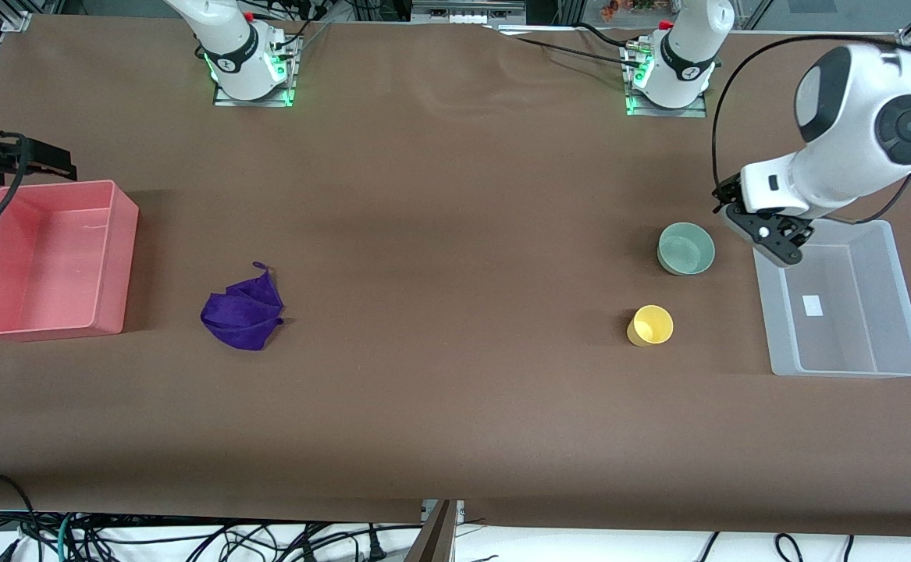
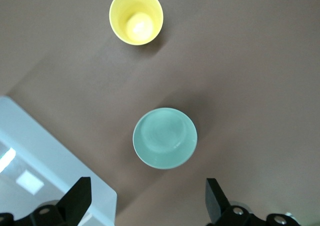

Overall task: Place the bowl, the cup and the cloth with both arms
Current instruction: 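Grasp the green bowl with the left gripper while the right gripper grasps the cloth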

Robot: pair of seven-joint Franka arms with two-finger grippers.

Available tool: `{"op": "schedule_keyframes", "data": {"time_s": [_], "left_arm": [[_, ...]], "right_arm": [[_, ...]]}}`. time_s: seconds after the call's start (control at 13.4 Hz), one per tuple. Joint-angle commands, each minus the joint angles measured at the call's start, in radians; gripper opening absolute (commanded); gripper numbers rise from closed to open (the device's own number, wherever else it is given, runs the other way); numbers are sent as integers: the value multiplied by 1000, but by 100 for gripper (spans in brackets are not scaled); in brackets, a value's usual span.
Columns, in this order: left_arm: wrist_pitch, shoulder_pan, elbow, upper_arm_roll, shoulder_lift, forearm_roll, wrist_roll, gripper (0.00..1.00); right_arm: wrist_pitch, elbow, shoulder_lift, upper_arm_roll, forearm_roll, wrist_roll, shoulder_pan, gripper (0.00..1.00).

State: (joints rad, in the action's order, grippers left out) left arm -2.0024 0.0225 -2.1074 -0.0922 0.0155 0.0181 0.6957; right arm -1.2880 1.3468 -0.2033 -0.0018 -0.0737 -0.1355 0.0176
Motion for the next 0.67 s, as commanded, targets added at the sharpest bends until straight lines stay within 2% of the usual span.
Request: {"op": "schedule_keyframes", "data": {"time_s": [0.0, 0.22, 0.37, 0.6], "left_arm": [[-152, -4, -65, 25, 56, -9, 184, 100], [-277, -13, -71, 78, 194, -9, 318, 100], [-308, -18, -71, 85, 250, -7, 340, 100], [-373, -21, -92, 85, 320, -9, 340, 100]], "right_arm": [[-42, -26, -92, 0, 3, -15, -7, 100], [-221, 37, -217, 5, 58, -16, -19, 100], [-383, 104, -257, 20, 63, -16, -38, 100], [-546, 167, -309, 55, 64, 1, -42, 100]]}}
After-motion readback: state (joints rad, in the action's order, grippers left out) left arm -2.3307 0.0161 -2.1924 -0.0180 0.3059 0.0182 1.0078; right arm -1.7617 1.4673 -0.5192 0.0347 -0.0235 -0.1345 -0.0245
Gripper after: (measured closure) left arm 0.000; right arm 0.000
